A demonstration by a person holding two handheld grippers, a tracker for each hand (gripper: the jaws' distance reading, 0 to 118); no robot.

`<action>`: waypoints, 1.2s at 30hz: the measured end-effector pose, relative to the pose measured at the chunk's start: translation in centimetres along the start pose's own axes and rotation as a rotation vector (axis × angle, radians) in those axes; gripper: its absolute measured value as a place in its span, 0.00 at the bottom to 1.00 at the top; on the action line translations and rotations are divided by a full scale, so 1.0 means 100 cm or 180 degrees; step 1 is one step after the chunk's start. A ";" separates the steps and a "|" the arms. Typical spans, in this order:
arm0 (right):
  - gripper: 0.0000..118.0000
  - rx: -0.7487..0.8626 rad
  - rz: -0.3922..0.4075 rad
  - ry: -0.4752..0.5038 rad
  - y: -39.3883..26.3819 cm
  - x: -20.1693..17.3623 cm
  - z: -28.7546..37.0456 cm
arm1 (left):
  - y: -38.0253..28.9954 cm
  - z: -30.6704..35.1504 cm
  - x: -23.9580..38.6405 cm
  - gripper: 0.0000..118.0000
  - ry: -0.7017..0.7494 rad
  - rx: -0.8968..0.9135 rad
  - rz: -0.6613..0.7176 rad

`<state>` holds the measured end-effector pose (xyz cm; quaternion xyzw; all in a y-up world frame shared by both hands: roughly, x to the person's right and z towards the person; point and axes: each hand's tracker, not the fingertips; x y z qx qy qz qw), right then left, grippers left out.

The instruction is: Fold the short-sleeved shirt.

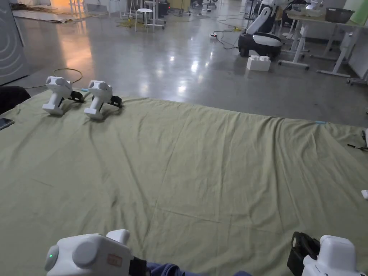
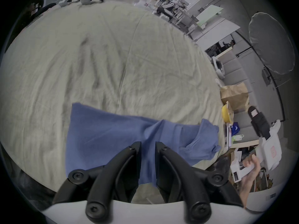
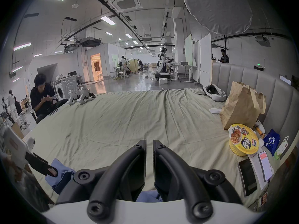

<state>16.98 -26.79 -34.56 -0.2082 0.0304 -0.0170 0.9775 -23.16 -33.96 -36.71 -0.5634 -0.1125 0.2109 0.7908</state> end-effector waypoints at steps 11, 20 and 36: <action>0.09 -0.0099 -0.0026 0.0054 -0.005 -0.002 0.001 | -0.023 -0.054 0.047 0.18 -0.0303 -0.0212 -0.0556; 0.09 -0.0085 0.0011 0.0056 0.000 0.000 0.003 | -0.027 -0.059 0.041 0.17 -0.0300 -0.0187 -0.0464; 0.09 -0.0108 0.0063 0.0105 0.001 -0.003 0.000 | 0.015 0.050 -0.102 0.63 -0.0305 0.0467 0.0046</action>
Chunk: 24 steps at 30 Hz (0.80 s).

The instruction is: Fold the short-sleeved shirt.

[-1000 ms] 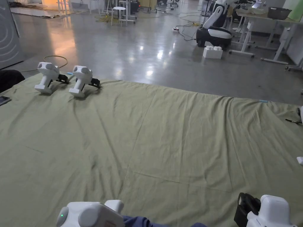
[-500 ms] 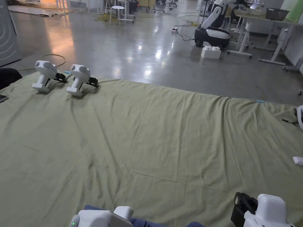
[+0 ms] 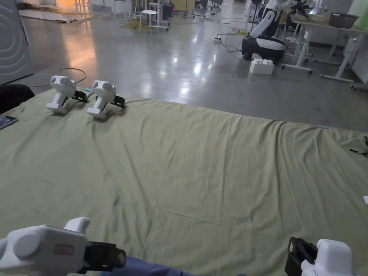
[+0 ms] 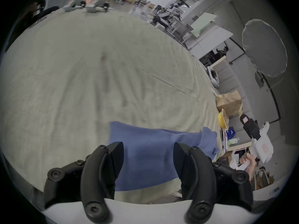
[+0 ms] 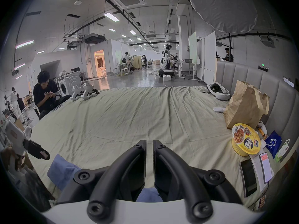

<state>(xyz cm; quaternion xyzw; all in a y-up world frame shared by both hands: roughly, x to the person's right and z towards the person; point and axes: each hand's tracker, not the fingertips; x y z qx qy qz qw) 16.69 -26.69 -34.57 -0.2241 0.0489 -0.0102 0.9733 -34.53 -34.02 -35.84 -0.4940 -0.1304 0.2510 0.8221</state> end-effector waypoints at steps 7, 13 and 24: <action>0.09 -0.0101 -0.0153 0.0072 0.000 0.002 -0.004 | -0.010 -0.010 -0.046 0.66 -0.0474 -0.0315 0.0353; 0.09 -0.0126 -0.0138 0.0056 0.000 0.000 -0.003 | -0.026 -0.024 -0.045 0.66 -0.0858 -0.0164 0.0746; 0.09 -0.0171 -0.0101 0.0096 -0.004 -0.005 -0.001 | -0.031 -0.049 -0.047 0.20 -0.0892 -0.0254 0.0579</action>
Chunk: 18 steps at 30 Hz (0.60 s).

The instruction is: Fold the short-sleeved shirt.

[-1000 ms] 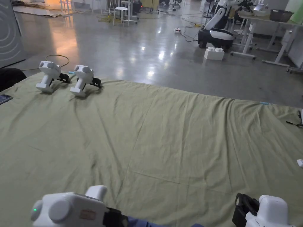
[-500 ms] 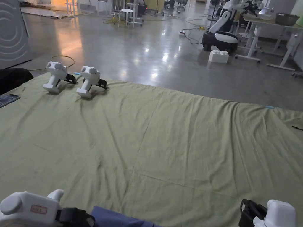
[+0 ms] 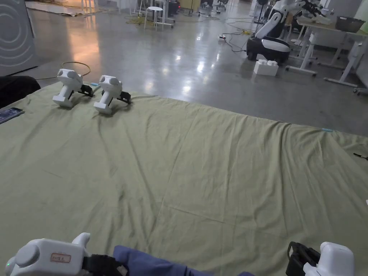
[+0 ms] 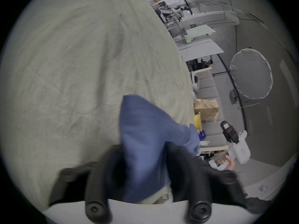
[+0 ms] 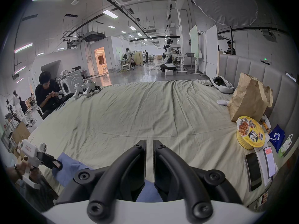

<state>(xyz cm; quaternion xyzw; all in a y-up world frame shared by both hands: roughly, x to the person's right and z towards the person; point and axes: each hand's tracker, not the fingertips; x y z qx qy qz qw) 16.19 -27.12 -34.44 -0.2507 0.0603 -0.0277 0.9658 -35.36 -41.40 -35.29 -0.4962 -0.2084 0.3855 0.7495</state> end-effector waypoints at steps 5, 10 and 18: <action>0.09 -0.0007 -0.0027 0.0014 0.000 0.001 0.000 | -0.002 0.005 0.019 0.17 0.0185 0.0067 -0.0226; 0.09 0.0016 -0.0027 0.0037 0.002 0.004 0.000 | 0.006 0.027 0.054 0.16 0.0209 0.0127 -0.0270; 0.09 0.0064 -0.0006 0.0045 0.008 0.012 0.003 | 0.024 0.097 0.120 0.16 0.1093 0.0269 -0.0783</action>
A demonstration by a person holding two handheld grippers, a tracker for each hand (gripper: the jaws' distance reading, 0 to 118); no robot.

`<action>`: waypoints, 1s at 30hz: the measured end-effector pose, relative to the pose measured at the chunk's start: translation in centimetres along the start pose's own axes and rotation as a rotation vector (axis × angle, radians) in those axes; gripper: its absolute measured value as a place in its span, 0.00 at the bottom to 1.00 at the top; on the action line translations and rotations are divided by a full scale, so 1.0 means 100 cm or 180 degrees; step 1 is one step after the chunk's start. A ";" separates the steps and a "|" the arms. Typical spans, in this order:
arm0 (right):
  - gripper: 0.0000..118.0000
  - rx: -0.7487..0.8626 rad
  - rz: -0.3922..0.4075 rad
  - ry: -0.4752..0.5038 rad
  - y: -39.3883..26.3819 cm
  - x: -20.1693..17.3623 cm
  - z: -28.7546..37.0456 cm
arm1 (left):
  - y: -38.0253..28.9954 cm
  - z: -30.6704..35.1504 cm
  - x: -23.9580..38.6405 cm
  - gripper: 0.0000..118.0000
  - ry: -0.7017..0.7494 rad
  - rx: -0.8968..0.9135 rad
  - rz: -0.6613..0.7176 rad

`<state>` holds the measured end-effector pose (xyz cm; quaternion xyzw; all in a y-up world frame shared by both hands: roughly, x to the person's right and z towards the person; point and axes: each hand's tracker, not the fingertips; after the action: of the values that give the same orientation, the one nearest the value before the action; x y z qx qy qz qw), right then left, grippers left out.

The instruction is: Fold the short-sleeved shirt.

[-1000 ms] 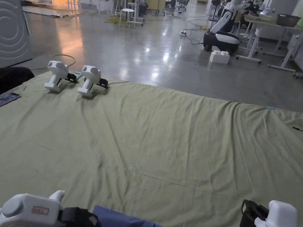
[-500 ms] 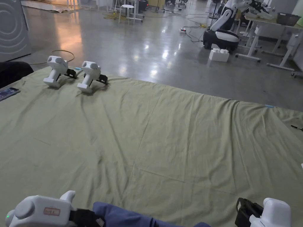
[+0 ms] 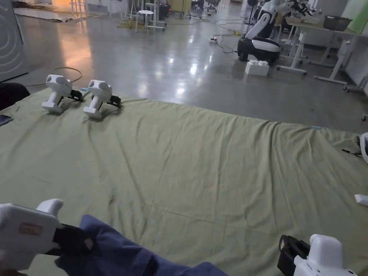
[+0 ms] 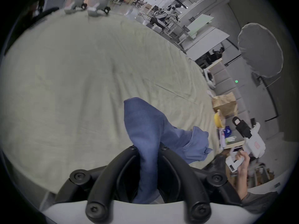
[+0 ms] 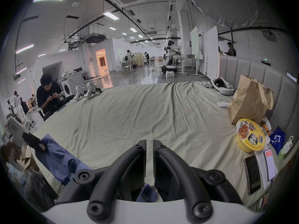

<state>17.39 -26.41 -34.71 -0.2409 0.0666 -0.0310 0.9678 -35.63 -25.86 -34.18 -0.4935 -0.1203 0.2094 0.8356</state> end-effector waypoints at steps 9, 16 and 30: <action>0.09 0.0003 -0.0022 -0.0031 0.000 0.008 -0.002 | 0.017 0.029 0.025 0.16 0.0888 -0.0044 -0.0313; 0.09 -0.0036 -0.0067 -0.0044 -0.003 0.008 -0.004 | 0.006 0.000 0.092 0.16 0.1064 -0.0183 -0.0776; 0.09 -0.0107 -0.0029 0.0015 -0.010 0.002 -0.005 | -0.025 -0.081 0.179 0.16 0.0701 -0.0435 -0.0942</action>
<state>17.45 -27.52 -34.66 -0.2574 0.0682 -0.0348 0.9633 -15.91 -24.80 -36.00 -0.5460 -0.1133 0.0203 0.8299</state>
